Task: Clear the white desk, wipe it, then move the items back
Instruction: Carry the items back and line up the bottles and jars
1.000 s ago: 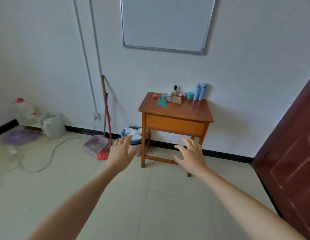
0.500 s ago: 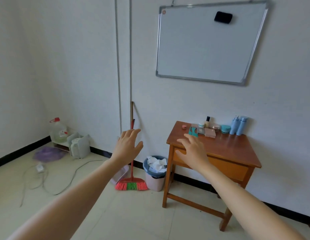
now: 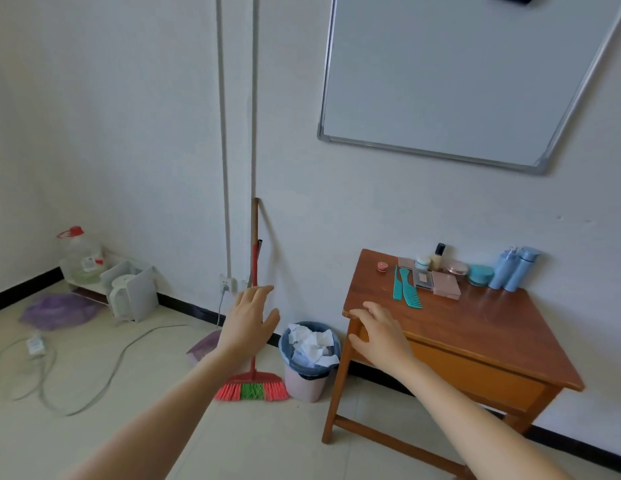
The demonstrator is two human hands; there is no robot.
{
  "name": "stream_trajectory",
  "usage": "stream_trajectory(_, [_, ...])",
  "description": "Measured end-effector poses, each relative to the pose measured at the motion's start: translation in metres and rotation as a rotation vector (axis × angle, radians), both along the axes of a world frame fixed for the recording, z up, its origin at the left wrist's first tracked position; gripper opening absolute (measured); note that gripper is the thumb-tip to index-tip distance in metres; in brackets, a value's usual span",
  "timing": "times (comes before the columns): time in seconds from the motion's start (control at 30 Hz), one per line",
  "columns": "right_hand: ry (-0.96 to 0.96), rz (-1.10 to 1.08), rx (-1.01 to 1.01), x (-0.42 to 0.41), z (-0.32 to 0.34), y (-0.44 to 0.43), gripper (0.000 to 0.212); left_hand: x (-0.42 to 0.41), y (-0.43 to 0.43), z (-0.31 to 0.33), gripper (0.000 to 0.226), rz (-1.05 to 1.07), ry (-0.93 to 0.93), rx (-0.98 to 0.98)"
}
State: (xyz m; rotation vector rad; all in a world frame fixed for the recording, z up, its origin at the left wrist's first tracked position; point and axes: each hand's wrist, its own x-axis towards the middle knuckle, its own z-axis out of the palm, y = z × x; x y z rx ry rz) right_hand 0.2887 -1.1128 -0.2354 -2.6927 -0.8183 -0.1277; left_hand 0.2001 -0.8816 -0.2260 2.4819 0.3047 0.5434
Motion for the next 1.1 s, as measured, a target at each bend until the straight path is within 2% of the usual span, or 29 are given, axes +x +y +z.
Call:
stream_trajectory(0.37, [-0.049,-0.354,-0.010,0.119,0.028,0.005,0.046,0.183,0.029,0.013,0.043,-0.307,-0.044,0.007])
stream_trajectory(0.53, [0.049,-0.529,-0.045,0.137,-0.007,-0.009,0.045,0.238,0.011,-0.028,0.042,-0.425,0.050,0.025])
stream_trajectory(0.73, [0.176,-0.639,-0.066,0.177,-0.046,-0.051,0.045,0.304,-0.045,-0.080,0.040,-0.567,0.212,0.040])
stream_trajectory(0.9, [0.247,-0.659,-0.011,0.256,-0.063,-0.092,0.045,0.375,-0.096,-0.101,0.038,-0.555,0.288,0.080])
stream_trajectory(1.1, [0.459,-0.665,0.084,0.328,-0.104,-0.108,0.049,0.443,-0.141,-0.126,0.039,-0.480,0.463,0.139])
